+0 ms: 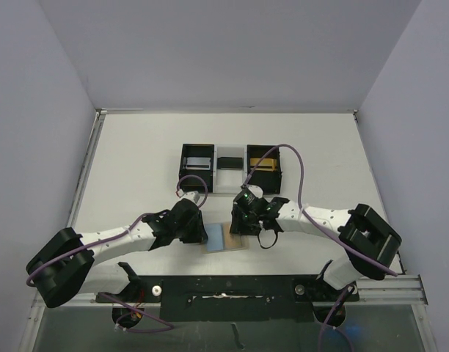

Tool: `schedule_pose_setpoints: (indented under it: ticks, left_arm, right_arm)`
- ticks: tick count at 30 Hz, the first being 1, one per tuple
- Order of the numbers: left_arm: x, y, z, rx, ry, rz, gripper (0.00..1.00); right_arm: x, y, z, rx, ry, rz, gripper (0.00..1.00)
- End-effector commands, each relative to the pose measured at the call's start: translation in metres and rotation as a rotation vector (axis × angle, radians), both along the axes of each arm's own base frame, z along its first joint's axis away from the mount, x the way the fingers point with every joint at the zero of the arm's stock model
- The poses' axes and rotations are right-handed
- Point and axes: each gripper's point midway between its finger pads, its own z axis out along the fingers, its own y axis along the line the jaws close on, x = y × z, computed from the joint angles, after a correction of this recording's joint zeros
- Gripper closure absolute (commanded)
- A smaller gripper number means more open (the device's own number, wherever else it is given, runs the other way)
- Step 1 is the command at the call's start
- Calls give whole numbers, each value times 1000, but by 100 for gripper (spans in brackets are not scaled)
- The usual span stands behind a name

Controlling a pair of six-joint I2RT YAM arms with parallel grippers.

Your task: Take the credit cards out of the card holder

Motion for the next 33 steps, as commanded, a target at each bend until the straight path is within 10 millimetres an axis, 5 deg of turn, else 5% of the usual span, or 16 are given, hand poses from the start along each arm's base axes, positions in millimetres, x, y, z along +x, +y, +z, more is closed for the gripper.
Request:
schedule_pose_setpoints:
  ticks: [1,9,18,33]
  left_arm:
    - [9,-18,15,-58,-36,-28,76]
    - [8,-17,16,-60,-37,-26,76]
    - [9,-17,16,-68,-42,-28,76]
    - [9,-19,19,-79,-47,-33,77]
  right_arm:
    - [4,11,4,23,-33,13,60]
    - [7,8,9,-14,-48,-1,60]
    - [-6,7,-15,-30,1,-9,59]
    - [7,23,21,24,-85,23,76]
